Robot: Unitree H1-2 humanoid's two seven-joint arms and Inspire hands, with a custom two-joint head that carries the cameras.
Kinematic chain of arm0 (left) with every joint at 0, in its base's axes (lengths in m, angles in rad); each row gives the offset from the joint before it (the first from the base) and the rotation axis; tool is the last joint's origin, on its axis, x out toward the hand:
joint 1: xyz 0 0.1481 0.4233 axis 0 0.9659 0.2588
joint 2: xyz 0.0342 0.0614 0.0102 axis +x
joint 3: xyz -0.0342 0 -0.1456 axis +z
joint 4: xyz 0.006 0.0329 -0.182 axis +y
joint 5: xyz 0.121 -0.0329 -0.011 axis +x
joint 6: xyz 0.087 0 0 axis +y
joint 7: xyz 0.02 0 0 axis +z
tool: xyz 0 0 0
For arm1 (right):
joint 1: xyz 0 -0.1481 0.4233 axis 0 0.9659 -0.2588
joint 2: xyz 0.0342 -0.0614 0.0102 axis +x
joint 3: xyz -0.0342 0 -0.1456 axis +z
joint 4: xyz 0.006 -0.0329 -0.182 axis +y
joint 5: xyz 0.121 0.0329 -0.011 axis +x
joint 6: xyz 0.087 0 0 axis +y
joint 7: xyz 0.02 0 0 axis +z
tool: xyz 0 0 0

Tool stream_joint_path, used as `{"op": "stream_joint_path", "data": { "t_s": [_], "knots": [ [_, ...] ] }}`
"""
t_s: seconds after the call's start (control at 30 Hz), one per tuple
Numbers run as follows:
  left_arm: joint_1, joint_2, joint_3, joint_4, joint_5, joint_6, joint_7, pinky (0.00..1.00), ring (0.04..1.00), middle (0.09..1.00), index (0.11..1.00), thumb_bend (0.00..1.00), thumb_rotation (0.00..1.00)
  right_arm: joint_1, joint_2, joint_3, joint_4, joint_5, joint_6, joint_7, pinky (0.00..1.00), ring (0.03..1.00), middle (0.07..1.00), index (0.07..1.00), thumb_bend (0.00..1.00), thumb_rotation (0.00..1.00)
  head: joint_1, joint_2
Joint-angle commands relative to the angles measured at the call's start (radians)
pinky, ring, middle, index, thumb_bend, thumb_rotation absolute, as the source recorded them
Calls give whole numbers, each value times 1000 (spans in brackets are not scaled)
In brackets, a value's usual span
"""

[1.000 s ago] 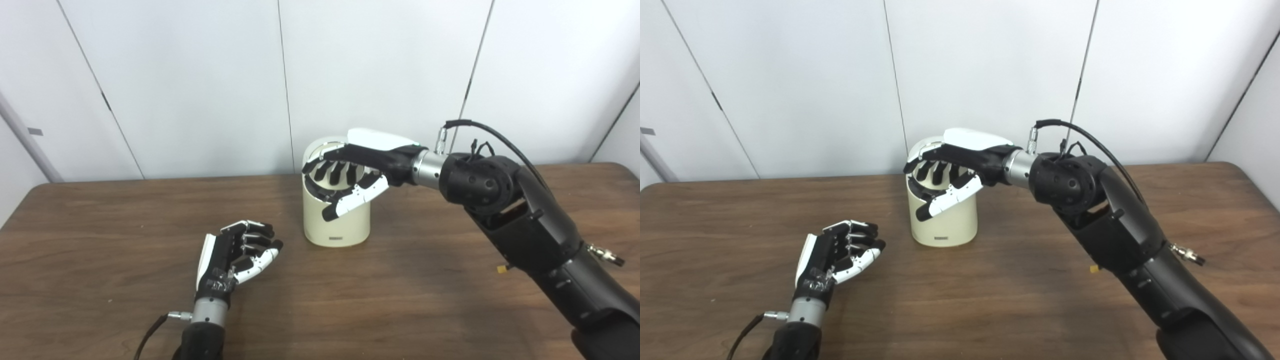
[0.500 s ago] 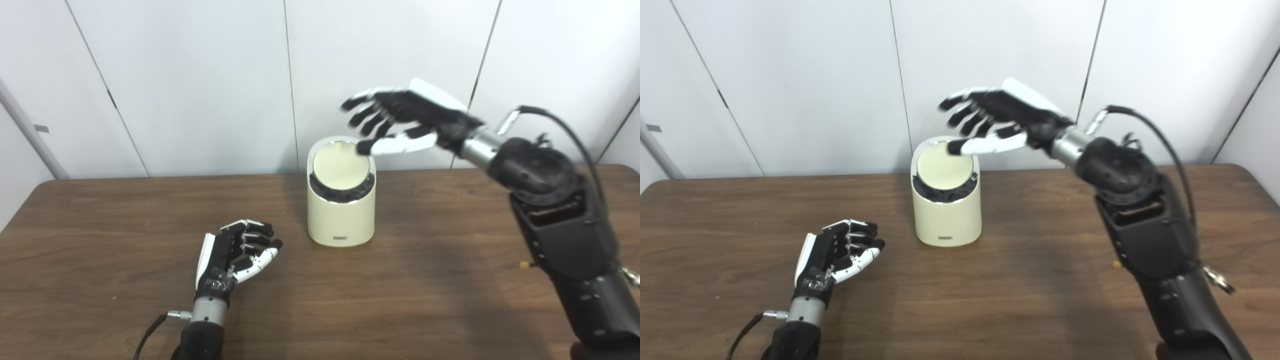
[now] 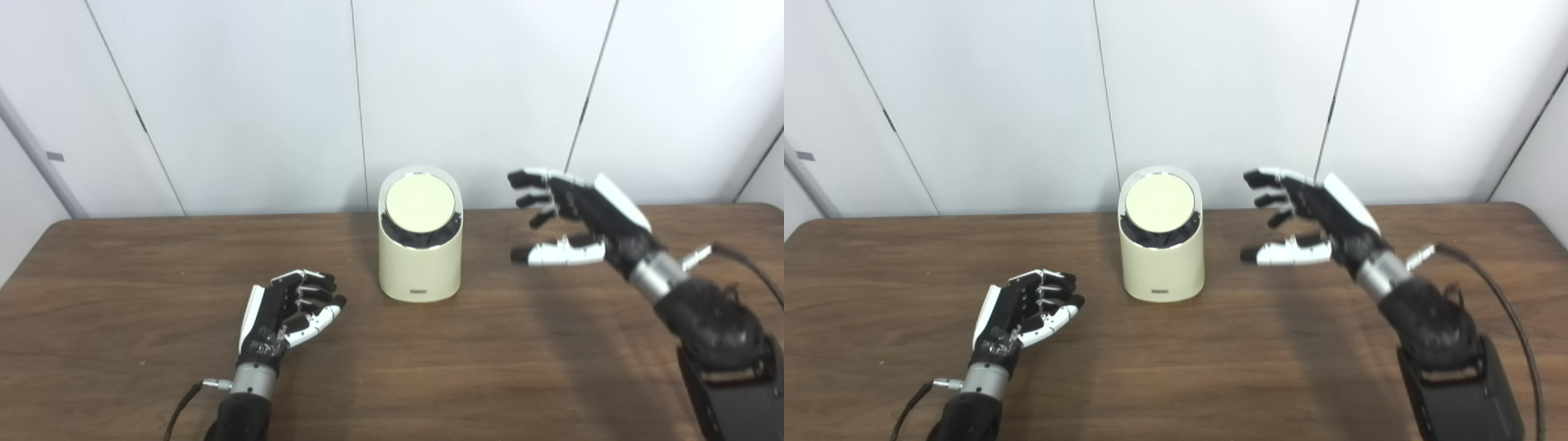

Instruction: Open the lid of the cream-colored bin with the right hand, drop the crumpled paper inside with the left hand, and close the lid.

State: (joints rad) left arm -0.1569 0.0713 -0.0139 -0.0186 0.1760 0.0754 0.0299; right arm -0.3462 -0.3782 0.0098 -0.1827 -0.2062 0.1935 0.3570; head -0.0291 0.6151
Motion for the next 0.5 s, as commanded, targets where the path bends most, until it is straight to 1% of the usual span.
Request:
{"op": "stream_joint_path", "data": {
  "t_s": [0.0, 0.07, 0.13, 0.17, 0.27, 0.3, 0.33, 0.37, 0.47],
  "knots": [
    [-36, 11, 2, -34, -15, -40, -7, 512, 618, 696, 497, 508, 53, -13, -16, 3, -9, -10, -64, -31, 721, 841, 905, 881, 820, 334, 0, 1],
    [-37, 17, 0, -35, -19, -47, -14, 511, 611, 701, 498, 508, 54, 8, -11, 7, -1, -24, -89, -53, 668, 831, 914, 896, 805, 340, 0, 1],
    [-38, 22, -3, -34, -18, -53, -18, 511, 608, 704, 498, 508, 56, 24, -8, 9, 2, -39, -100, -70, 650, 832, 918, 902, 779, 349, -1, 1],
    [-39, 24, -5, -34, -17, -56, -20, 509, 607, 705, 498, 508, 57, 31, -7, 11, 4, -44, -104, -75, 645, 833, 920, 904, 772, 356, -1, 1],
    [-40, 26, -4, -36, -25, -56, -27, 501, 603, 706, 498, 508, 58, 45, -6, 18, 8, -60, -107, -87, 681, 843, 923, 909, 753, 370, 0, 1],
    [-40, 26, -3, -35, -28, -57, -29, 508, 609, 711, 608, 584, 50, 49, -5, 21, 10, -61, -106, -89, 694, 845, 923, 908, 750, 362, -1, 1],
    [-41, 27, -3, -34, -31, -60, -31, 517, 615, 715, 666, 624, 47, 53, -3, 22, 10, -62, -102, -92, 709, 849, 923, 907, 749, 353, -1, 1],
    [-41, 28, -3, -32, -33, -63, -34, 524, 619, 719, 702, 648, 43, 57, 1, 22, 11, -61, -98, -95, 727, 853, 922, 904, 750, 336, -1, 2],
    [-42, 32, -4, -30, -41, -70, -43, 535, 631, 724, 731, 674, 57, 66, 13, 22, 7, -59, -74, -98, 757, 860, 921, 898, 760, 301, -2, 1]
  ]
}}
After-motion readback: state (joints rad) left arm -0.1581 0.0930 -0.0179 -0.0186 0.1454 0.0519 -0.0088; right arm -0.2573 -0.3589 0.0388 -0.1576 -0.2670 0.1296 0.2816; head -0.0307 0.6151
